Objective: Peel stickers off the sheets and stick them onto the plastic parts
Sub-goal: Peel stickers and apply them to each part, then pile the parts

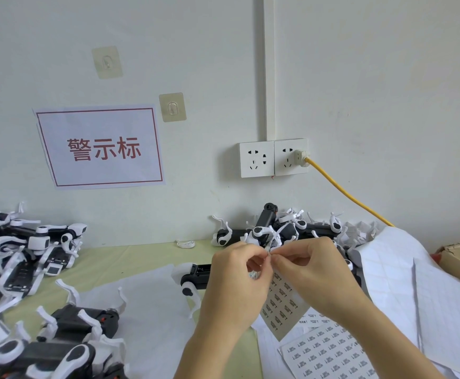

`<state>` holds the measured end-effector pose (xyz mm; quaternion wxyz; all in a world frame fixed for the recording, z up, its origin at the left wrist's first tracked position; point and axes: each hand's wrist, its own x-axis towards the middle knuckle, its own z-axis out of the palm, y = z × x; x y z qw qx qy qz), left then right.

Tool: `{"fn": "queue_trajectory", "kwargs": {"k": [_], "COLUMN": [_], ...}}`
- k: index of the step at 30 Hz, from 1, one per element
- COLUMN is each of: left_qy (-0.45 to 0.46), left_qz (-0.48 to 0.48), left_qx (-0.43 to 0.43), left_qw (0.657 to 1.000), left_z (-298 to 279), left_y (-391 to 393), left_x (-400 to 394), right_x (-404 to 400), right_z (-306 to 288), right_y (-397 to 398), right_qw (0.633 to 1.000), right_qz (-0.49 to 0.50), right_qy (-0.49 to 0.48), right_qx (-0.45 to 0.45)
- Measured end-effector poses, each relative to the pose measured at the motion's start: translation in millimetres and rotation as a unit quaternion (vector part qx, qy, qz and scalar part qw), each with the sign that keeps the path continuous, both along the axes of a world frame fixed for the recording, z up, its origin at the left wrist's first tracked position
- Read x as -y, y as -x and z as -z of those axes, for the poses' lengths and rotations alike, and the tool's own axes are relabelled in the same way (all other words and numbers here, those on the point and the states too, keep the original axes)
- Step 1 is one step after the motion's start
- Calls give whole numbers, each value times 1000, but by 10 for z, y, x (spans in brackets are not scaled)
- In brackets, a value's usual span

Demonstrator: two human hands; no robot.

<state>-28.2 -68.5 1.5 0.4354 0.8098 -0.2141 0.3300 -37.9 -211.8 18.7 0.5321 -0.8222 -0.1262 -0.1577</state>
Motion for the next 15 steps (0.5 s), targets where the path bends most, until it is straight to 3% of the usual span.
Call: {"fn": "queue_trajectory", "kwargs": {"k": [9, 15], "left_qy": [-122, -68], "left_qz": [-102, -95], "left_qx": [83, 81], "left_qw": [984, 990], "left_z": [-5, 29], "left_y": [46, 12], "left_x": [53, 56], "right_x": [-42, -32], "right_z": [0, -5], "right_y": [7, 5], "right_qw": [1000, 999], "right_qz": [-7, -14], "right_qy": [-14, -35], "right_qx": [4, -9]}}
